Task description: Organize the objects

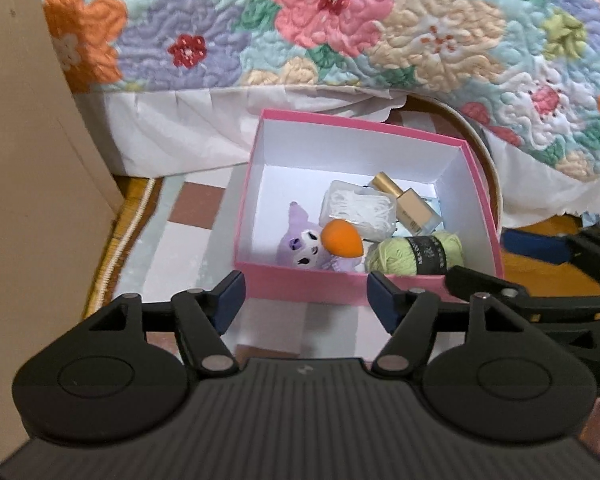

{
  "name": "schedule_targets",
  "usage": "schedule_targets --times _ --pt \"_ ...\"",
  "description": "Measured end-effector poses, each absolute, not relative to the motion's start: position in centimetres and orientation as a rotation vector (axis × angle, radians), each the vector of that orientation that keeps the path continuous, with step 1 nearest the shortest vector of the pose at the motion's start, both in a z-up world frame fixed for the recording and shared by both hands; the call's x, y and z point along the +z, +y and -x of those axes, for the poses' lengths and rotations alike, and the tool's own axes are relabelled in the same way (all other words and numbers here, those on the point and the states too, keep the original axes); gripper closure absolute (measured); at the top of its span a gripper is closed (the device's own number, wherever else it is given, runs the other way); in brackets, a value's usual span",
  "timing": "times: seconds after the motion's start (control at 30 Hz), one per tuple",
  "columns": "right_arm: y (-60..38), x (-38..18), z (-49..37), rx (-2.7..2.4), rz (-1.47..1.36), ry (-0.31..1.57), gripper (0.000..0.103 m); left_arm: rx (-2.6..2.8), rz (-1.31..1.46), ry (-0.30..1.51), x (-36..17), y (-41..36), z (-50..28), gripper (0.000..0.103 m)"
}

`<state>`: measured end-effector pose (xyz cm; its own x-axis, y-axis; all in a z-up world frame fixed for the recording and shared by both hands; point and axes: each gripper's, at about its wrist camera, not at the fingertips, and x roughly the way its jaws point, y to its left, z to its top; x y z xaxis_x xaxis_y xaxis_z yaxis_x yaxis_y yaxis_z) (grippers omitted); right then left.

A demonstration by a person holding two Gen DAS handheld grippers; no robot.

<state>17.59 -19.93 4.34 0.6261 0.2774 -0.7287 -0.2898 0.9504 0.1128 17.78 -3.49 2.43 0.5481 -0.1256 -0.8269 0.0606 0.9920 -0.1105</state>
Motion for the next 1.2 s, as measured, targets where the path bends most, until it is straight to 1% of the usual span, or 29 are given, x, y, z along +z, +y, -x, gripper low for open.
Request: schedule_targets --times 0.13,0.2,0.27,0.33,0.37,0.4,0.53,0.6,0.73,1.2 --pt "-20.1 6.0 -14.8 0.289 0.02 0.81 0.024 -0.091 0.041 0.978 3.7 -3.6 -15.8 0.032" --pt "-20.3 6.7 -13.5 0.278 0.017 0.807 0.017 -0.084 0.04 0.971 4.3 -3.6 -14.9 0.028" --pt "-20.6 7.2 -12.3 0.266 0.005 0.804 0.016 -0.087 0.039 0.968 4.8 -3.5 -13.9 0.027" --pt "-20.7 7.4 -11.3 0.252 -0.003 0.811 0.008 -0.094 0.04 0.971 5.2 -3.5 -12.9 0.024" --pt "-20.8 7.5 -10.8 0.237 -0.002 0.819 0.005 -0.095 0.041 0.97 5.4 -3.4 -12.4 0.02" --pt "-20.9 7.4 -10.3 0.215 -0.002 0.825 0.005 -0.095 0.042 0.967 5.4 -3.4 -11.9 0.018" --pt "-21.5 6.8 -8.8 0.153 -0.035 0.866 0.005 -0.099 0.028 0.978 5.4 -3.5 -10.5 0.015" --pt "-21.9 6.2 -8.4 0.129 -0.059 0.898 0.005 -0.094 0.017 0.979 5.2 -3.7 -9.9 0.007" --pt "-22.6 5.5 -7.2 0.108 -0.103 0.929 0.005 -0.096 0.007 0.999 4.7 -3.8 -9.1 0.0" --pt "-21.9 4.7 -5.9 0.065 -0.055 0.959 0.005 -0.049 0.003 1.081 2.9 -3.6 -7.9 0.0"
